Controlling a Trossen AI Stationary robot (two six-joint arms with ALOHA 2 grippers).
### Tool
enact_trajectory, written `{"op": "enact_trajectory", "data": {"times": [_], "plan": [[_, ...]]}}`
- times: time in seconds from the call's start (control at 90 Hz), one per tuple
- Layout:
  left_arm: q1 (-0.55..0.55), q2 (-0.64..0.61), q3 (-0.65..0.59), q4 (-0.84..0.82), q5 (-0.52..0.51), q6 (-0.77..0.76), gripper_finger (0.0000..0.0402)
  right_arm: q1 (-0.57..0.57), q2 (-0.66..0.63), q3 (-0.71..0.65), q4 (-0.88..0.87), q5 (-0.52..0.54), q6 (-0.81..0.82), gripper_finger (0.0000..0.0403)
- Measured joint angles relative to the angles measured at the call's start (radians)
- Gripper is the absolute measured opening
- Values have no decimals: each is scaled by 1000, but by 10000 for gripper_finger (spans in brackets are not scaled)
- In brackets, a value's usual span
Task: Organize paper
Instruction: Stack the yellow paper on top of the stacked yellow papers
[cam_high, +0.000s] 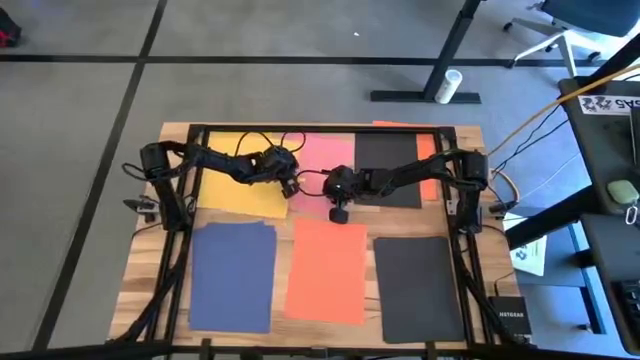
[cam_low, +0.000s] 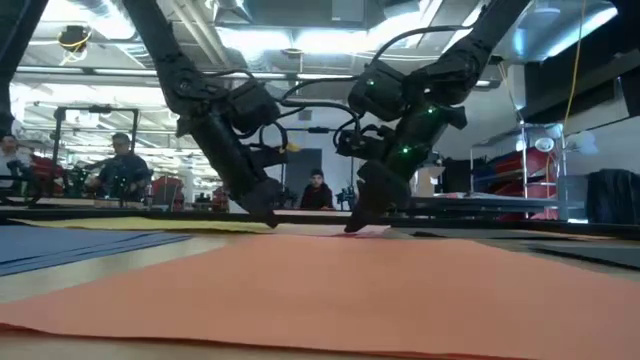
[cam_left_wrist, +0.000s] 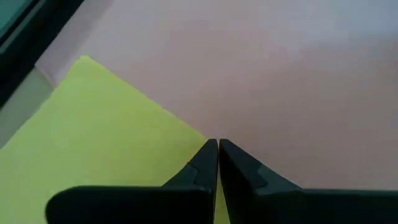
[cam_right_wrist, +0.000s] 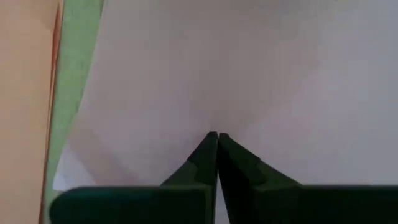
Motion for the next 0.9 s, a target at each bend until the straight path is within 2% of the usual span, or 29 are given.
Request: {"op": "enact_trajectory", "data": {"times": [0.133, 0.433, 0.589, 0.756, 0.9], "plan": [[0, -2, 0, -33, -60, 12, 0, 0, 0, 0, 0, 0, 0, 0], [14, -20, 0, -105, -92, 19, 0, 0, 0, 1, -6, 0, 0, 0], [33, -86, -9, -215, -125, 27, 0, 0, 0, 1, -9, 0, 0, 0], [60, -166, -78, -222, -126, 8, 0, 0, 0, 1, -12, 0, 0, 0], [37, -236, -117, -210, -109, -3, 0, 0, 0, 1, -11, 0, 0, 0]]}}
